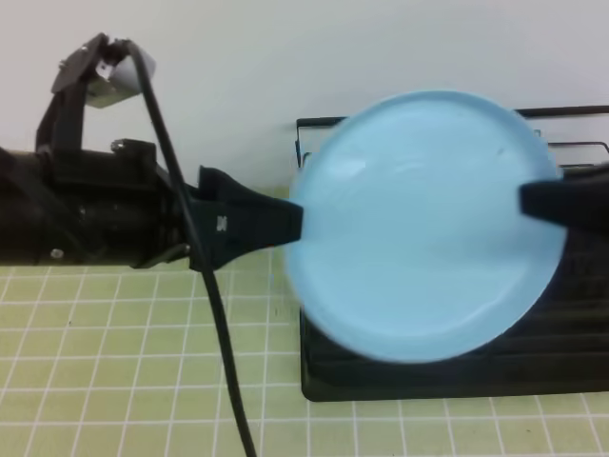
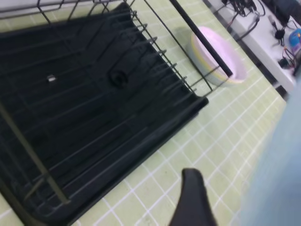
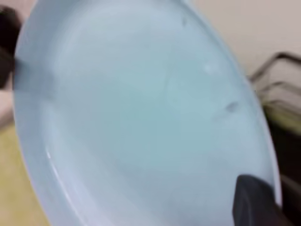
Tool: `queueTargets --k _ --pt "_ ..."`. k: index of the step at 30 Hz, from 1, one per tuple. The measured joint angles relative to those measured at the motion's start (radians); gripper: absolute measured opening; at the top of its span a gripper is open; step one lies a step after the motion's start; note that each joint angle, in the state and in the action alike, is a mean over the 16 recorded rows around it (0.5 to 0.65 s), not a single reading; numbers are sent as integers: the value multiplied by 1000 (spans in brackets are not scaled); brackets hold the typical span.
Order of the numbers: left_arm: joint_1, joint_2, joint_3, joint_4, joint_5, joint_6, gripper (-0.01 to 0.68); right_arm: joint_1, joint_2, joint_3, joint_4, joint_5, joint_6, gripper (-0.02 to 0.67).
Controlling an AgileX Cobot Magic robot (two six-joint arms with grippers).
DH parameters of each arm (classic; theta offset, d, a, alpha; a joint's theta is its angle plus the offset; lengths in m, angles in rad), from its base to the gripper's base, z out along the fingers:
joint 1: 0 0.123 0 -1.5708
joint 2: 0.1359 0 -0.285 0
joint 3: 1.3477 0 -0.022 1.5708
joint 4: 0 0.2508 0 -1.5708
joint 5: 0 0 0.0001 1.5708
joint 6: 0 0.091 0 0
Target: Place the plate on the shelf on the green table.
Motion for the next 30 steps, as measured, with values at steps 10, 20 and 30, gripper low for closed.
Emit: queueTargets --k 10,20,30 --pt "1 0 0 18 -2 1 391 -1 48 -183 -468 -252 -123 41" --pt "1 0 0 101 -79 29 132 -2 209 -384 -747 -343 -348 40" --pt "1 0 0 169 -142 47 3 -9 345 -470 -775 -368 -487 40"
